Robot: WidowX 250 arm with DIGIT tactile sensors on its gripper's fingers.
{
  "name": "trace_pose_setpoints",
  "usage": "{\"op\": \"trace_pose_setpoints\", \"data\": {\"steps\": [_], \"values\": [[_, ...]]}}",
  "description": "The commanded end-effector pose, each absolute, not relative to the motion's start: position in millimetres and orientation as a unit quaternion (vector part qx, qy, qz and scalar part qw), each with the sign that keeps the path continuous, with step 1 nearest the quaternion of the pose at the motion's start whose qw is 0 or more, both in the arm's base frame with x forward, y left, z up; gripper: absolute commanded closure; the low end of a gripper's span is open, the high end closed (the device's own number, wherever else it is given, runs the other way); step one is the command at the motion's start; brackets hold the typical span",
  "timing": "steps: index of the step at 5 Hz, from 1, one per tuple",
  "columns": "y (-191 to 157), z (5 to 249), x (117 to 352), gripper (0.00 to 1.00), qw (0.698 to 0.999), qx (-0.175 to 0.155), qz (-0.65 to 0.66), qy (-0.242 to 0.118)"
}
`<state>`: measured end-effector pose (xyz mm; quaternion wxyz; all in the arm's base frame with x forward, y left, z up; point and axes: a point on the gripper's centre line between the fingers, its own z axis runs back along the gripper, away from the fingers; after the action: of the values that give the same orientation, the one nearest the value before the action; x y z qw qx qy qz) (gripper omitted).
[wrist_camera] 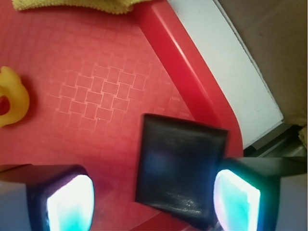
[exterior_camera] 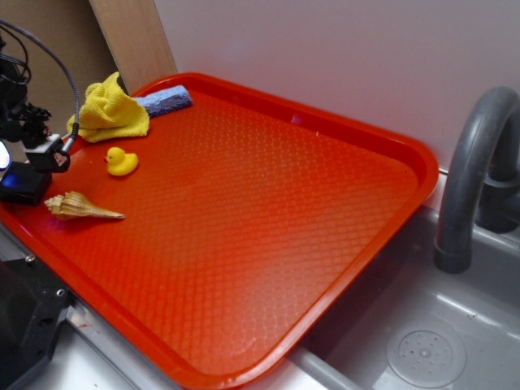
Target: Grab the black box.
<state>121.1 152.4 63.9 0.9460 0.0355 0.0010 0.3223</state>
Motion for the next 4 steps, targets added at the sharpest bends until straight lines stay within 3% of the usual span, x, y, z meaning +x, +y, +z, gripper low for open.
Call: {"op": "trace_pose_setpoints", "data": {"steps": [1,4], "values": [[154.0,69.2,117.8,0.00,0.944,0.063,0.323,-0.005],[164.1,34.0,119.0,0.00,0.934,0.092,0.344,0.024]]}}
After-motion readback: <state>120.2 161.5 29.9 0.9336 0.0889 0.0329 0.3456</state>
